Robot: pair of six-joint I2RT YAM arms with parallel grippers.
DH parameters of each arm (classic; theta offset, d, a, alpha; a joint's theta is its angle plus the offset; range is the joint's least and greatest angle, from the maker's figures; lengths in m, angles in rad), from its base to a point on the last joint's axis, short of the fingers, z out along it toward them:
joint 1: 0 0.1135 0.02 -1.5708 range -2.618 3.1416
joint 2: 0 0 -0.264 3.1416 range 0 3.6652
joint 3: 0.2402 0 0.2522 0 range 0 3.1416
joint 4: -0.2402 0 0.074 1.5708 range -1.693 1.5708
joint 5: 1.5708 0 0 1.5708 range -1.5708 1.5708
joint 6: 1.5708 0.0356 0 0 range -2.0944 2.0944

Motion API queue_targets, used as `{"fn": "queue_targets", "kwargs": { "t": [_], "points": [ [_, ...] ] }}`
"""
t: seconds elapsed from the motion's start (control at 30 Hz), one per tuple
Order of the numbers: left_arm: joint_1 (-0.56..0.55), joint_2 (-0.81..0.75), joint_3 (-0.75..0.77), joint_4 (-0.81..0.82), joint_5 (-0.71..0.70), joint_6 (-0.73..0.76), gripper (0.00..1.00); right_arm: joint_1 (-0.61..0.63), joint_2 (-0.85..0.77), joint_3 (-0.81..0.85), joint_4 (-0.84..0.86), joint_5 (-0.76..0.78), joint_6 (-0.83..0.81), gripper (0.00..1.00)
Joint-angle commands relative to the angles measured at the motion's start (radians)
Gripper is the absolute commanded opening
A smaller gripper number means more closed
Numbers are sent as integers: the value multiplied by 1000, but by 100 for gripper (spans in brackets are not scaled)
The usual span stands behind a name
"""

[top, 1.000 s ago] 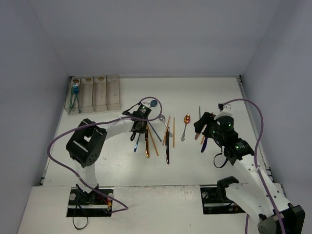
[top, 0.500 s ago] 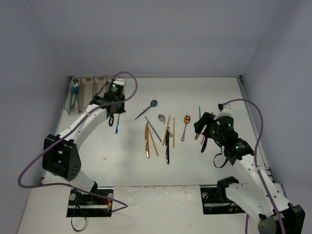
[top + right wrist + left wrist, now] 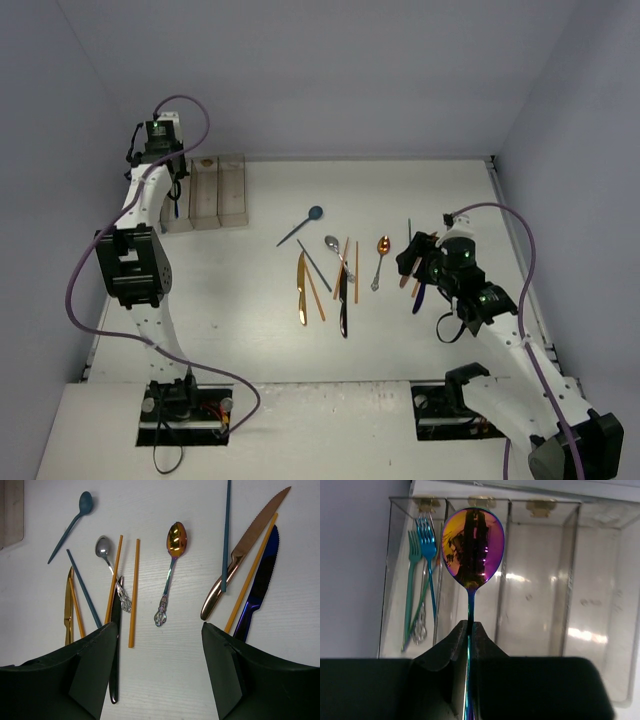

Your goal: Sort the eating utensils into containers

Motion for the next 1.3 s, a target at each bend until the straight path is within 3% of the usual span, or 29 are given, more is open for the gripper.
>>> {"fn": "queue_targets", "kwargs": {
  "t": [0.0,0.4,0.53,0.8,1.03,1.27],
  "points": [
    [45,88,162,65,28,71,0,-5,26,27,40,-16,-7,66],
    [64,273,272,149,63,109,1,-5,61,21,40,-13,18,66],
    [64,267,239,141,82,96,21,-5,72,26,41,-9,14,66],
    [49,127,114,175,148,88,45,-5,59,29,40,-6,5,66],
    [-127,-40,-73,190,323,183,51,-5,9,4,40,-5,11,66],
    [-362,-85,-193,191,323,221,55,-5,-40,-19,34,-23,18,66]
  ]
}}
